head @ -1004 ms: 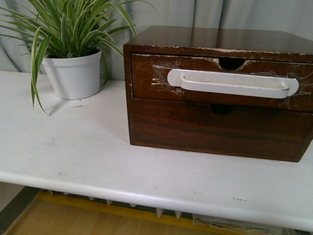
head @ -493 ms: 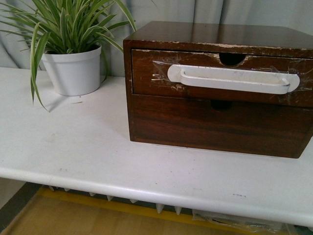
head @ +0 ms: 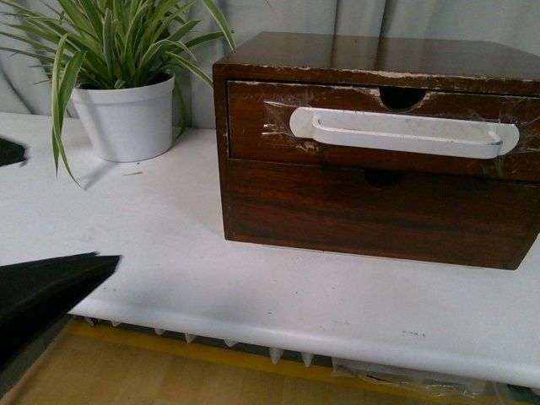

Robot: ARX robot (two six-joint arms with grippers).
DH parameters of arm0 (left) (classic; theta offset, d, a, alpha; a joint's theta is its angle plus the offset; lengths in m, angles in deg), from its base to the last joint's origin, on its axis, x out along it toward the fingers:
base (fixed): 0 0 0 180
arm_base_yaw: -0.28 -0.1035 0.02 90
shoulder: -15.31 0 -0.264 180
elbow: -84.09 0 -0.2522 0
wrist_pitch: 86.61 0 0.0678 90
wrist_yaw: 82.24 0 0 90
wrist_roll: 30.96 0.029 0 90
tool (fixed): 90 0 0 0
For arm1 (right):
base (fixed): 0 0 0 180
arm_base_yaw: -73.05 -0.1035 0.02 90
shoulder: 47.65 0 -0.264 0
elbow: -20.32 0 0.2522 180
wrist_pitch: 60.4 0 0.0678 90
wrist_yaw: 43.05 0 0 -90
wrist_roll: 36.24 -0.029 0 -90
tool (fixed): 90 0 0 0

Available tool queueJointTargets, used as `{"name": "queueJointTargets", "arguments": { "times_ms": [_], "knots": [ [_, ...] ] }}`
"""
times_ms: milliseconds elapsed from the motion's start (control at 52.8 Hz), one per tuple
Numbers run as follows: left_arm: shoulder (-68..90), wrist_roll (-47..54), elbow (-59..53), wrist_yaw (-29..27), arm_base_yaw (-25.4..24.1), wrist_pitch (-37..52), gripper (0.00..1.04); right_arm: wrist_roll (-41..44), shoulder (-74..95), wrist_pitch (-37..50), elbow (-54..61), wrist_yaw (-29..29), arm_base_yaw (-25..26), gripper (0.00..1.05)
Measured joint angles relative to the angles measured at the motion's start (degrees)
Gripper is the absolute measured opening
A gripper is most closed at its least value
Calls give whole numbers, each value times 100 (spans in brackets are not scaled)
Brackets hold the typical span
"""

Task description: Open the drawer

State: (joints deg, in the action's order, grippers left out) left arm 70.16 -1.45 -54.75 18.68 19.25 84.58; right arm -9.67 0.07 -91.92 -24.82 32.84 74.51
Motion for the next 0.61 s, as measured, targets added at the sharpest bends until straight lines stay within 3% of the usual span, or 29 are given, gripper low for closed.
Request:
{"name": "queueJointTargets", "arguments": {
  "times_ms": [227, 606],
  "knots": [
    [1792, 1333, 1821, 723, 597, -691, 99, 1154, 1137, -501, -1093, -378, 35, 96],
    [3615, 2402, 3681, 658, 835, -1563, 99, 2186, 1989, -1126, -1895, -863, 284, 96]
  ]
}}
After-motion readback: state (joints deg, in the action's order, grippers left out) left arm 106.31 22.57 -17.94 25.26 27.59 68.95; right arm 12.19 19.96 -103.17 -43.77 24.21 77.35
